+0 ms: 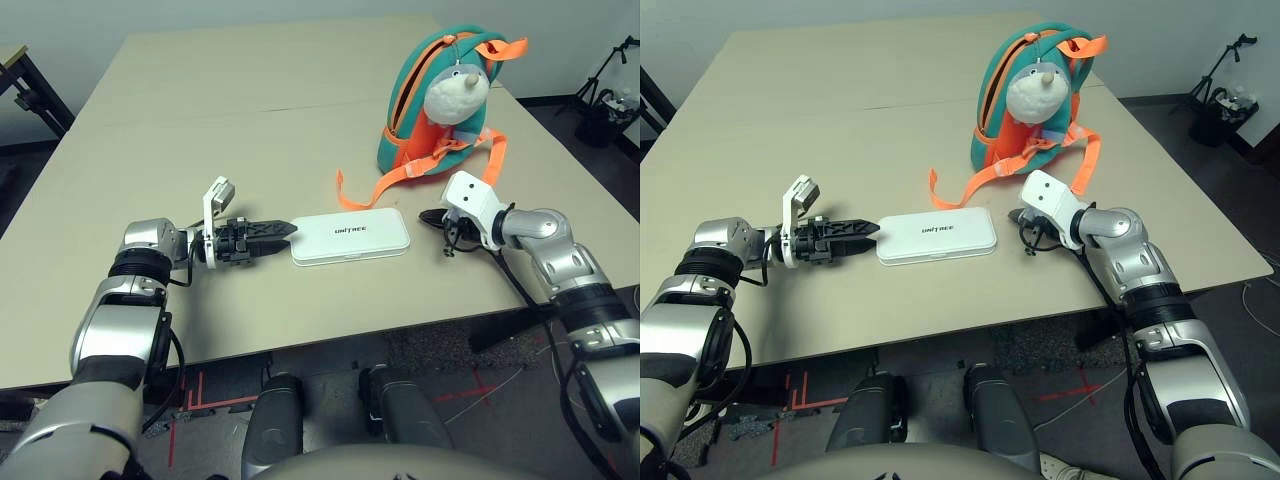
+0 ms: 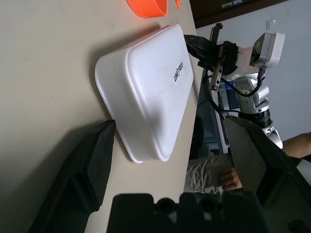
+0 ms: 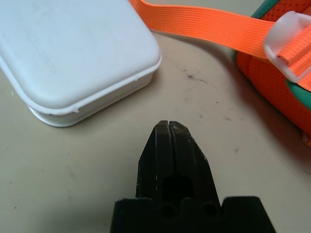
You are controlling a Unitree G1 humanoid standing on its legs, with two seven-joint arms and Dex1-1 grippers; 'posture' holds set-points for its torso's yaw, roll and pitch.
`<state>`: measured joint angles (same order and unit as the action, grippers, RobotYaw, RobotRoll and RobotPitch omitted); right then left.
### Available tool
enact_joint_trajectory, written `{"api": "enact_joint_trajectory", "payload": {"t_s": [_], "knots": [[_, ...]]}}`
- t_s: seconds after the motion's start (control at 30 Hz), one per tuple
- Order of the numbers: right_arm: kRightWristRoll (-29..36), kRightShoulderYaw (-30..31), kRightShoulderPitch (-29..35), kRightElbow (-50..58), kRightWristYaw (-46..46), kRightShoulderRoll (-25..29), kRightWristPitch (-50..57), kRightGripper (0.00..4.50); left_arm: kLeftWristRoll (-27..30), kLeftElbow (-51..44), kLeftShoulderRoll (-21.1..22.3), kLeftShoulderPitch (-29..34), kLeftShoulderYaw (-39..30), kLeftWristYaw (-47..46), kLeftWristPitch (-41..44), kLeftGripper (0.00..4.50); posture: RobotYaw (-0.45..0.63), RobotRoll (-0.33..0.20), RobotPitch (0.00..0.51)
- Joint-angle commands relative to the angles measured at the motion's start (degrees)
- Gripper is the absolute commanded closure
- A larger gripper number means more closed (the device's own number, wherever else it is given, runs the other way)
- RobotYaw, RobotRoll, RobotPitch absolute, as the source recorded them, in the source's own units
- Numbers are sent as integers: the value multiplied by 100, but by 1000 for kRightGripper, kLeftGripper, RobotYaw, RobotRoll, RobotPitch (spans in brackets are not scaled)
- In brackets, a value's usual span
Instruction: Put the pencil case into the backpack and zip it.
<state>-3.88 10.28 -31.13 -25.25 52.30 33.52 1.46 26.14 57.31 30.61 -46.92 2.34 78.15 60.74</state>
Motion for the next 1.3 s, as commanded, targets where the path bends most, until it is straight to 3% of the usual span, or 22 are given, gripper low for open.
{"api": "enact_joint_trajectory", "payload": {"t_s": [0.03, 0.93, 1.3], "knots": [[-114, 122, 26, -100, 74, 33, -91, 4471, -300, 241, -50, 41, 61, -167, -109, 0, -130, 0, 100], [-295, 608, -489, -208, 467, -694, -166, 4471, -685, 330, -87, -64, 121, 18, -139, 0, -127, 0, 93], [-375, 585, -651, -512, 483, -692, -333, 4471, -886, 312, 171, -66, 170, 263, -107, 0, -117, 0, 92]]}}
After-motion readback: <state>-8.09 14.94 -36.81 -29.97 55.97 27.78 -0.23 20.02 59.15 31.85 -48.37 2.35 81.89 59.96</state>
